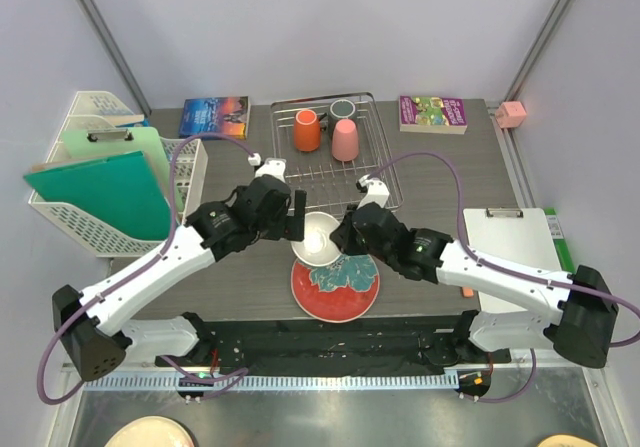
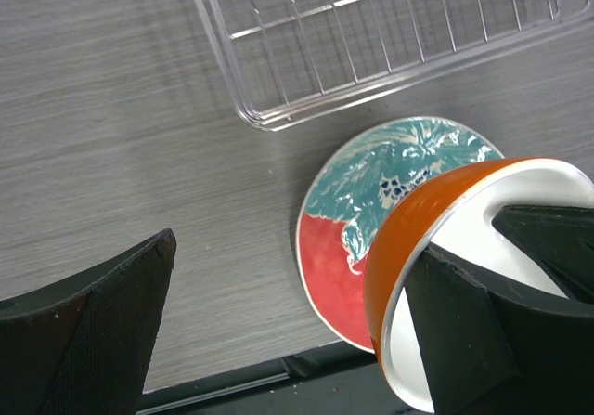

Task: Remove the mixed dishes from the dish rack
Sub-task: Pick up the bowl from the dish rack, then place the bowl at the center of the board.

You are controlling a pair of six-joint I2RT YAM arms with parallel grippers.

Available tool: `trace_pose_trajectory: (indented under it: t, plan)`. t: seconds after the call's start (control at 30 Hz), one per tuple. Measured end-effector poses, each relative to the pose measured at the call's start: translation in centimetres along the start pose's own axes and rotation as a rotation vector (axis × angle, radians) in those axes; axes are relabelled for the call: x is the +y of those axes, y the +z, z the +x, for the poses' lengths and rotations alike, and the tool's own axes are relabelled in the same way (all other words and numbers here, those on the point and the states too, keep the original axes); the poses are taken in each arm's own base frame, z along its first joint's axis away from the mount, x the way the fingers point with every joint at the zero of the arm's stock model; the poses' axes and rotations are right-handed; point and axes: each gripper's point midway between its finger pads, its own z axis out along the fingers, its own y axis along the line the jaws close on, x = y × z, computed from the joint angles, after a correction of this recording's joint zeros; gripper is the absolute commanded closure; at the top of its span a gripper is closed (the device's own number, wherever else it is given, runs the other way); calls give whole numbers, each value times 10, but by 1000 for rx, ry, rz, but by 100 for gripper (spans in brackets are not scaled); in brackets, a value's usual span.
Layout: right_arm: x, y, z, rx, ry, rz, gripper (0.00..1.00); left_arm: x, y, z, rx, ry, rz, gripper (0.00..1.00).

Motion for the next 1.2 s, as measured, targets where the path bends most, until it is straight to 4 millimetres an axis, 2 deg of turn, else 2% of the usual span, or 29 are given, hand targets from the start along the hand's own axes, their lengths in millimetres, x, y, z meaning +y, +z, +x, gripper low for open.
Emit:
trace_pose_trajectory:
  t: [0.23, 0.5, 0.6, 0.7, 0.83, 0.93, 1.0, 1.2]
  plan:
    - [-14, -16, 6, 5, 2, 19, 99, -20, 5, 11, 60, 0, 94, 0]
    - [-15, -29, 11, 28, -18, 9, 99, -37, -12, 15, 50, -14, 305, 0]
    - [-32, -33, 27, 92, -68, 65, 99, -40, -28, -4, -26, -34, 382, 0]
    - [-56, -37, 49, 177, -118, 140, 99, -50, -59, -28, -136, -49, 512, 0]
    - [-66, -40, 59, 221, -147, 175, 99, -63, -96, -43, -216, -26, 650, 0]
    - [-68, -38, 61, 231, -156, 181, 99, -60, -107, -57, -265, -33, 634, 0]
    - [-69, -36, 64, 242, -161, 188, 99, -53, -106, -65, -290, -47, 591, 0]
    - [-76, -28, 80, 292, -176, 211, 99, -22, -78, -61, -287, -87, 384, 0]
